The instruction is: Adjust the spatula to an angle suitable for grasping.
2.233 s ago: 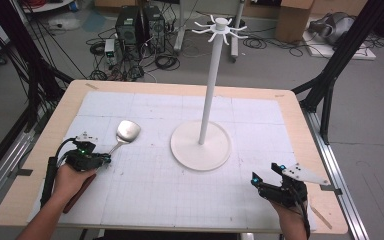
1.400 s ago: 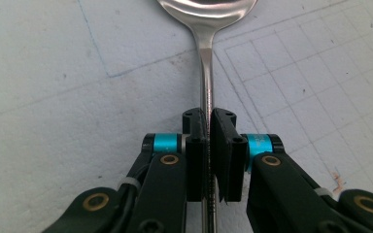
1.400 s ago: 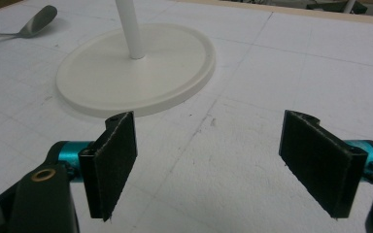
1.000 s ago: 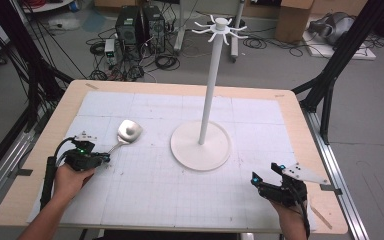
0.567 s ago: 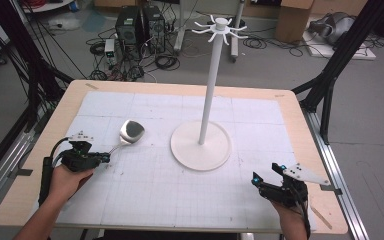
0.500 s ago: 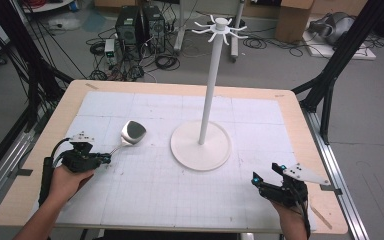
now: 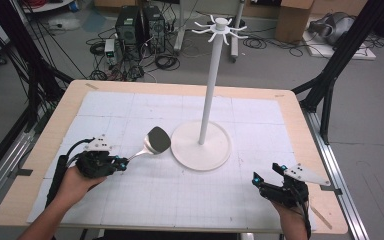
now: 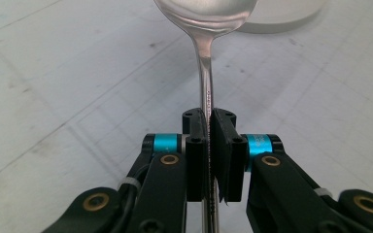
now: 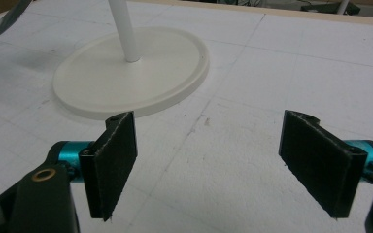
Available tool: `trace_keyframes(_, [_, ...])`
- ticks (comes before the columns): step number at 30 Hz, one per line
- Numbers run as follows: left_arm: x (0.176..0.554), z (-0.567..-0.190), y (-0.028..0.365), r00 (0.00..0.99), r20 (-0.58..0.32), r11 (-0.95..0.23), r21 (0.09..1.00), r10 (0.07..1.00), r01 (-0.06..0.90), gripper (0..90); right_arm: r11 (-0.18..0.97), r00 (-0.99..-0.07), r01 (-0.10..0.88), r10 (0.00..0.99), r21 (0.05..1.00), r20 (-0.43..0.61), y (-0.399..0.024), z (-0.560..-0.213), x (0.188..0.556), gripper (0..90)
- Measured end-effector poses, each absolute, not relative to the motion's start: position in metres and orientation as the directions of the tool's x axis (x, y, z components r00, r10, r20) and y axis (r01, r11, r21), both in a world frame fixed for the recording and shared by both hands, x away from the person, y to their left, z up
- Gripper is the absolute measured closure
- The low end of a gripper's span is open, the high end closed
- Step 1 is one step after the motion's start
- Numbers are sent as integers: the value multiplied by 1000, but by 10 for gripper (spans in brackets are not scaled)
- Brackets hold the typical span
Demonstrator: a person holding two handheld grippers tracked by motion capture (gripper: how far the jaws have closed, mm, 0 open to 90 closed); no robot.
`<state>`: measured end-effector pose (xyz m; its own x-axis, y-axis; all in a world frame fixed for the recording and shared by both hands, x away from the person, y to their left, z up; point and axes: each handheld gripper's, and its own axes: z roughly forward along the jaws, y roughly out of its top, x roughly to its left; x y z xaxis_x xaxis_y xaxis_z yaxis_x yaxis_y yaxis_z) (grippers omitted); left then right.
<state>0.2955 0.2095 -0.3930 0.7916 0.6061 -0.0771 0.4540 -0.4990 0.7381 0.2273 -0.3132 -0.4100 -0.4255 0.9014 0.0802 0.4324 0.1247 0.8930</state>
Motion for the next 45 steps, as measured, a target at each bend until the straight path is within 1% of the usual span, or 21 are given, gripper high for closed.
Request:
trace_keyframes(6, [292, -398, 187, 842, -77, -545, 730, 534, 412, 837, 121, -423, 432, 902, 894, 83, -314, -410, 228, 206])
trace_keyframes(10, [291, -403, 167, 880, -70, -578, 730, 470, 366, 837, 124, -422, 429, 903, 895, 78, -315, -411, 228, 206])
trace_keyframes(16, [291, -410, 129, 937, -45, -619, 740, 347, 265, 836, 109, -410, 433, 908, 895, 88, -319, -411, 227, 206])
trace_keyframes(24, [289, -416, 77, 973, -21, -684, 707, 231, 178, 836, 89, -392, 438, 914, 894, 101, -325, -412, 225, 205])
trace_keyframes(26, [289, -419, 67, 976, -24, -691, 703, 215, 169, 836, 88, -393, 437, 914, 895, 102, -326, -412, 225, 205])
trace_keyframes(35, [294, -426, 39, 985, -39, -713, 685, 169, 150, 836, 76, -384, 441, 916, 894, 112, -328, -413, 223, 206])
trace_keyframes(38, [295, -430, 34, 985, -38, -720, 678, 168, 149, 835, 75, -383, 441, 917, 894, 112, -329, -413, 222, 206])
trace_keyframes(42, [297, -430, 35, 978, -63, -708, 681, 200, 189, 827, 70, -380, 444, 917, 893, 117, -330, -414, 222, 206])
trace_keyframes(43, [297, -427, 38, 974, -71, -687, 698, 215, 202, 796, 71, -380, 443, 918, 894, 115, -330, -414, 222, 206])
trace_keyframes(44, [297, -422, 41, 969, -79, -663, 715, 236, 220, 731, 70, -379, 445, 918, 893, 117, -330, -414, 222, 206])
trace_keyframes(45, [297, -418, 45, 963, -92, -639, 732, 253, 238, 686, 70, -380, 442, 918, 894, 116, -330, -414, 222, 206])
